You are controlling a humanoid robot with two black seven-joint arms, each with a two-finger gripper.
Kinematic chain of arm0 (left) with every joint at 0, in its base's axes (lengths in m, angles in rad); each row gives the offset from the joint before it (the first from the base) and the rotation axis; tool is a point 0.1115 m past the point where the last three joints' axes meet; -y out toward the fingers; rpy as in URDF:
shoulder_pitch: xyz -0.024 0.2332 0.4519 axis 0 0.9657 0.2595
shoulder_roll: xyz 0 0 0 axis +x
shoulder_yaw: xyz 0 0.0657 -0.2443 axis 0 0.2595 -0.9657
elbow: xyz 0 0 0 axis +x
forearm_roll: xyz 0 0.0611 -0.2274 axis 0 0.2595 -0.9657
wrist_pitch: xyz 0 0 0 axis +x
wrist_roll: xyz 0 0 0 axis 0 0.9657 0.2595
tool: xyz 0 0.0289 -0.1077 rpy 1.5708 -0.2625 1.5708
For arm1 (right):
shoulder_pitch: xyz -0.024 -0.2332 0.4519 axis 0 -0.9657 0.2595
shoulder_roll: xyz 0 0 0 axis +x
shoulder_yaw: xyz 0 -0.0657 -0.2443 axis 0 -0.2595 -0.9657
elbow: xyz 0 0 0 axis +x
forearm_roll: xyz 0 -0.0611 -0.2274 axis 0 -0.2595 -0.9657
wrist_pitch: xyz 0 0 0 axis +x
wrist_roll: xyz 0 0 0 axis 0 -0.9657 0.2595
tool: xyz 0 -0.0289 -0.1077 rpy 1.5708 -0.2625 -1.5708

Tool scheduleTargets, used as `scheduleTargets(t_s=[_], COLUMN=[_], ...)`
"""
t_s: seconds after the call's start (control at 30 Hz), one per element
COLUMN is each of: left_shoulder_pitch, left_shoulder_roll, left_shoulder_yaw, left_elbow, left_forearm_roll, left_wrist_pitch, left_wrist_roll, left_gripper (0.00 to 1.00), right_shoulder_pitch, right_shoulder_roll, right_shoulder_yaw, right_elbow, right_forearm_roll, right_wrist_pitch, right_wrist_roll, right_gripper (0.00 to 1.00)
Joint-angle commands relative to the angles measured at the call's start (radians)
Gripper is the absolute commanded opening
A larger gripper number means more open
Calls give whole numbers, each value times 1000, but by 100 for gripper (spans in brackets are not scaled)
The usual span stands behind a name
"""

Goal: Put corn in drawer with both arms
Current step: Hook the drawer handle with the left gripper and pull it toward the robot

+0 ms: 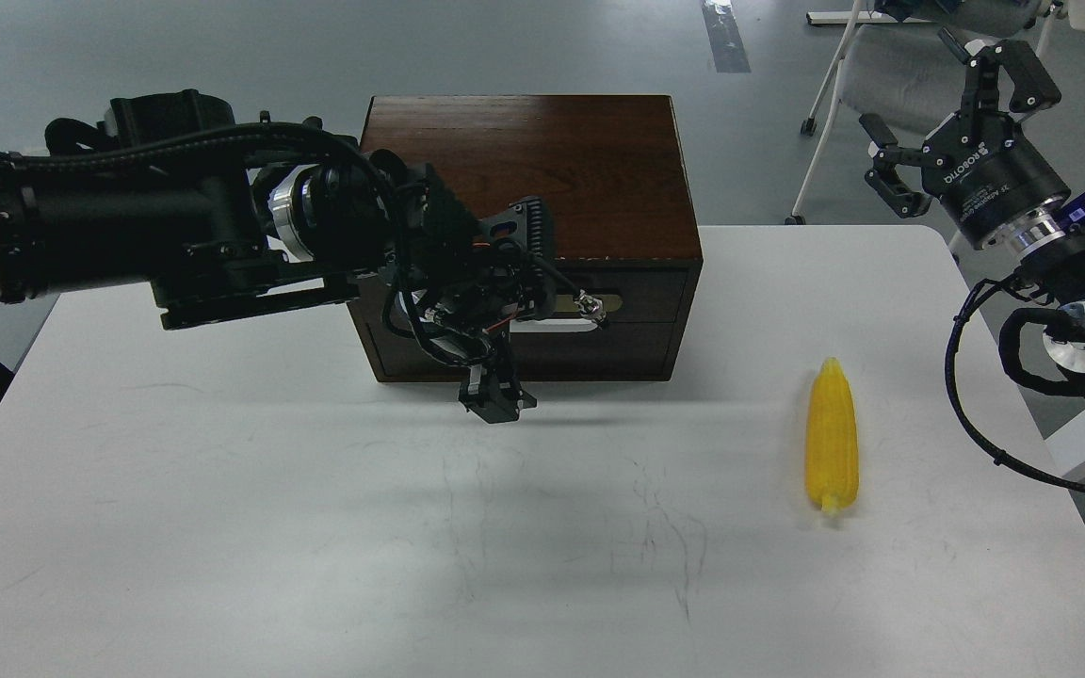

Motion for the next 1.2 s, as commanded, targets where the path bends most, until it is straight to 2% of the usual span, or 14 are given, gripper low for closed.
scheduleTargets(t_s=[0.0, 0.4, 1.17], left_shoulder_pitch=[4, 2, 1], left_shoulder_roll=[-6, -11, -40], left_shoulder_yaw=[0, 12, 11], left_elbow=[1, 12, -74], left_forearm_roll=[1, -4, -47], left_wrist_pitch=[0, 0, 0], left_wrist_roll=[0, 0, 0], left_gripper=[97, 97, 97], right_shoulder_pitch=[0, -3, -8], right_shoulder_roll=[-1, -1, 1], right_shoulder_yaw=[0, 2, 11], right_elbow=[0, 1, 1], right_forearm_roll=[2, 0, 0], right_wrist_pitch=[0, 0, 0], right_wrist_roll=[0, 0, 0], right_gripper=[100, 100, 100])
